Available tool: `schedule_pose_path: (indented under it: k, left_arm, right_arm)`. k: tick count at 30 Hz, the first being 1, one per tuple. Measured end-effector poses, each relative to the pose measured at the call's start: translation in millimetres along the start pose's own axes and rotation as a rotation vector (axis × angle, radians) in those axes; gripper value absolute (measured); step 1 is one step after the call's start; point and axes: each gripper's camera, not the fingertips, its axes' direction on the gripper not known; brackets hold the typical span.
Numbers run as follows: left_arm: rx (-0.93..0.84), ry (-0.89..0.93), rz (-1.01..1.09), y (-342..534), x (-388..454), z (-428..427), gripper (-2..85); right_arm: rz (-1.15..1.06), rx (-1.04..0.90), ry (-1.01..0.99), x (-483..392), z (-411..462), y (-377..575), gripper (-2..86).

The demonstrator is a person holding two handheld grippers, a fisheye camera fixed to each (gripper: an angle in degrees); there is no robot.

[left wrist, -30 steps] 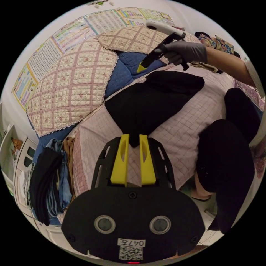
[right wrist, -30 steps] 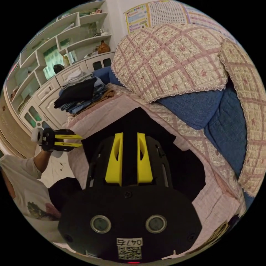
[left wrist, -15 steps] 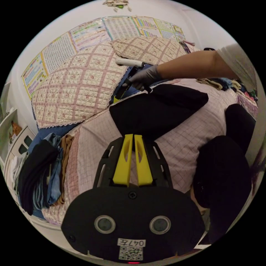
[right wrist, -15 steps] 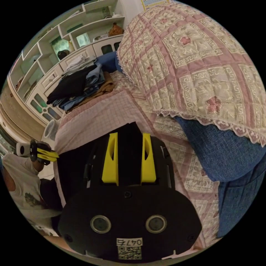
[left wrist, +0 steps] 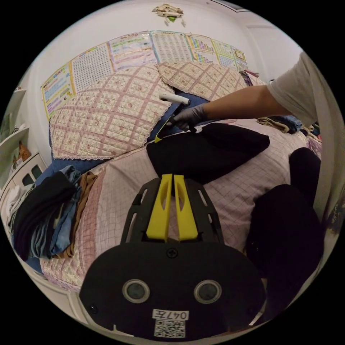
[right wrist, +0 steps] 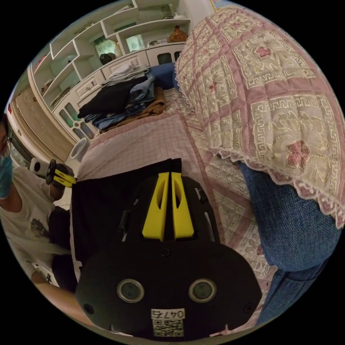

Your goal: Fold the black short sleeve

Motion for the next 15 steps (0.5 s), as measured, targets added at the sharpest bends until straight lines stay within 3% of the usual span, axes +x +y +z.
schedule_pose_path:
  k: [7, 15]
  left_arm:
    - [0.008, 0.006, -0.103, 27, -29, 16, -0.9]
    - [-0.048, 0.096, -0.375, 80, -91, 63, -0.9]
  right_arm:
    - [-0.028, 0.041, -0.028, -15, -3, -3, -1.0]
    - [0.004, -0.001, 0.007, -37, 18, -14, -0.9]
